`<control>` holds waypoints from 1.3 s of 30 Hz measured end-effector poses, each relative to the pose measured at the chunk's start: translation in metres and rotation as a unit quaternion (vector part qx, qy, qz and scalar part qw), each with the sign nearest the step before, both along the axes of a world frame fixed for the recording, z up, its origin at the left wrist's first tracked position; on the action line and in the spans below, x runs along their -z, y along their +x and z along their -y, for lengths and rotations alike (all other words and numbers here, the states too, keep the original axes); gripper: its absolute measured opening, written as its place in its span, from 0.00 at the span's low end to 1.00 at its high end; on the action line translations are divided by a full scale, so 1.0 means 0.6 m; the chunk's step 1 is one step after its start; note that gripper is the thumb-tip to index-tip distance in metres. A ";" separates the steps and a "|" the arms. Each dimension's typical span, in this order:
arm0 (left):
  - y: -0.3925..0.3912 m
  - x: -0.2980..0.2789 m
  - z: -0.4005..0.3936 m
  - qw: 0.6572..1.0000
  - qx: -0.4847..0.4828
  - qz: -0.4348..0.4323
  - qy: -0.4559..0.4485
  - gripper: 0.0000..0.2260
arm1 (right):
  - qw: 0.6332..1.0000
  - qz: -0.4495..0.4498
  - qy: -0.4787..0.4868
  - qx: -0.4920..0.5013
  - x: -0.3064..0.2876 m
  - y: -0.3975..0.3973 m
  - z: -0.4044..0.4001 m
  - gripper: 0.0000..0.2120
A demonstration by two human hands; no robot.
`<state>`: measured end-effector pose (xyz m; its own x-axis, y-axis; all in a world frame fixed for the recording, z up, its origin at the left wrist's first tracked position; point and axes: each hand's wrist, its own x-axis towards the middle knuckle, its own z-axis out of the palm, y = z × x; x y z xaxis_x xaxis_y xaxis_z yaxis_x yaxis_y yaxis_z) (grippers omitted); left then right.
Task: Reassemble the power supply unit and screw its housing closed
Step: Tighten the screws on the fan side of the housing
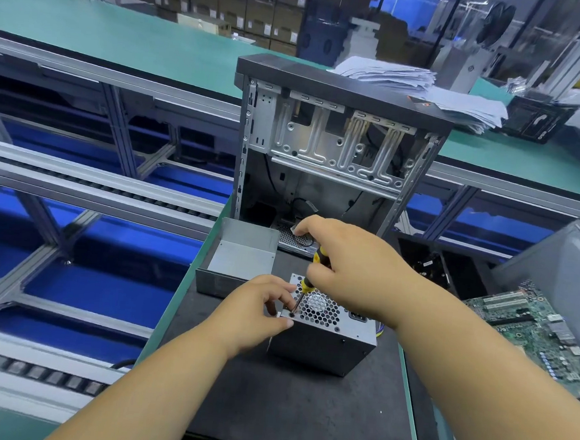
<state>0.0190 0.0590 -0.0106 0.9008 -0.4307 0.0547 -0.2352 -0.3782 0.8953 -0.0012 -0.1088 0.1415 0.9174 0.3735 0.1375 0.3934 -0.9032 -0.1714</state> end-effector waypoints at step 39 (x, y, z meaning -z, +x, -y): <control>0.010 0.005 -0.001 1.000 0.008 -0.004 -0.012 0.09 | 0.974 0.048 -0.189 0.115 -0.017 0.004 -0.008 0.27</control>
<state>0.0249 0.0594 -0.0135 0.8939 -0.4445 0.0581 -0.2339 -0.3519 0.9063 0.0011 -0.1039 0.1519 0.9723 0.2005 0.1201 0.1712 -0.9608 0.2179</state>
